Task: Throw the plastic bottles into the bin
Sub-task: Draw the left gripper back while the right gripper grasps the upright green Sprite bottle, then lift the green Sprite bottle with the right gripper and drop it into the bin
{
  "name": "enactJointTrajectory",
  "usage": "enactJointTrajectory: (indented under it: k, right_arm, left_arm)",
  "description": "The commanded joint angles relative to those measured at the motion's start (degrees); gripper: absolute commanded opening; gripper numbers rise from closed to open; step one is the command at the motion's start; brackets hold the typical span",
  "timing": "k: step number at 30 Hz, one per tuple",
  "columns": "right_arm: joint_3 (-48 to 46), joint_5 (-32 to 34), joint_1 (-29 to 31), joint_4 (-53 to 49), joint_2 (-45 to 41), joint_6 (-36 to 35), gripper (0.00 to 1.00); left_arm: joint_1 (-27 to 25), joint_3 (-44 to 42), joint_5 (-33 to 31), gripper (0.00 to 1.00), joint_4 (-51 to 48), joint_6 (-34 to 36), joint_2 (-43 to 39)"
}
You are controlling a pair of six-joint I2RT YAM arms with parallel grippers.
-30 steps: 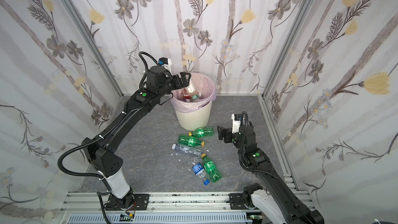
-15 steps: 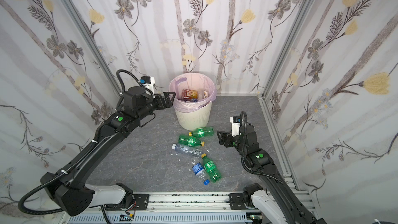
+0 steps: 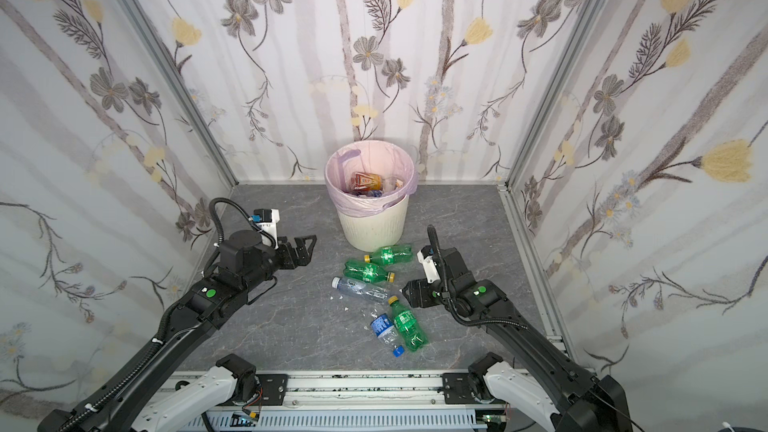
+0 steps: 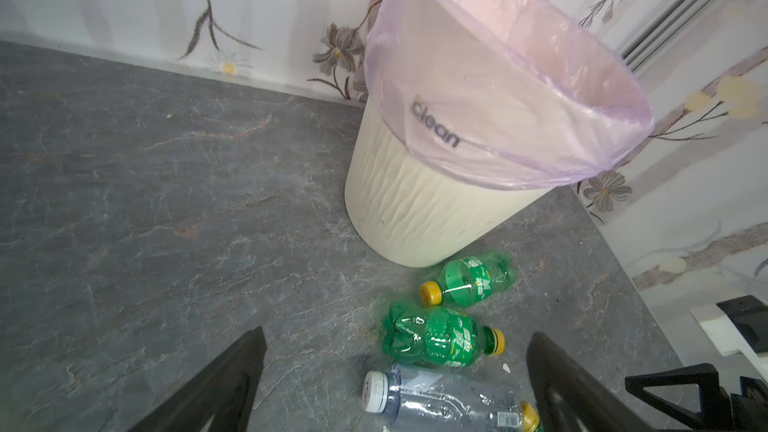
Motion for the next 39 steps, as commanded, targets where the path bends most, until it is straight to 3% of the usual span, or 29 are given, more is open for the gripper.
enactJointTrajectory:
  k: [1,14,20,33,39]
  right_arm:
    - [0.22,-2.19,1.75,-1.95,2.61,0.89,0.81]
    - [-4.77,-2.76,6.57,6.1,11.35,5.27,0.77]
    - [-4.7,0.02,7.57,7.0,14.59,6.02,0.74]
    - [-5.15,4.43,7.7,9.83,17.87,7.67,0.66]
    - [-4.55,7.61,7.7,9.45,14.96,8.36,0.57]
  left_arm:
    - [0.13,-2.51,0.4,1.0,0.73,-0.37,-0.97]
    - [0.17,-4.3,-0.42,1.0,0.72,-0.35,-0.65]
    - [0.23,-4.71,0.1,1.0,0.72,-0.08,-0.08]
    - [0.23,-6.04,0.51,1.0,0.55,-0.39,-2.37]
    - [0.23,-5.97,0.2,1.0,0.46,-0.34,-2.48]
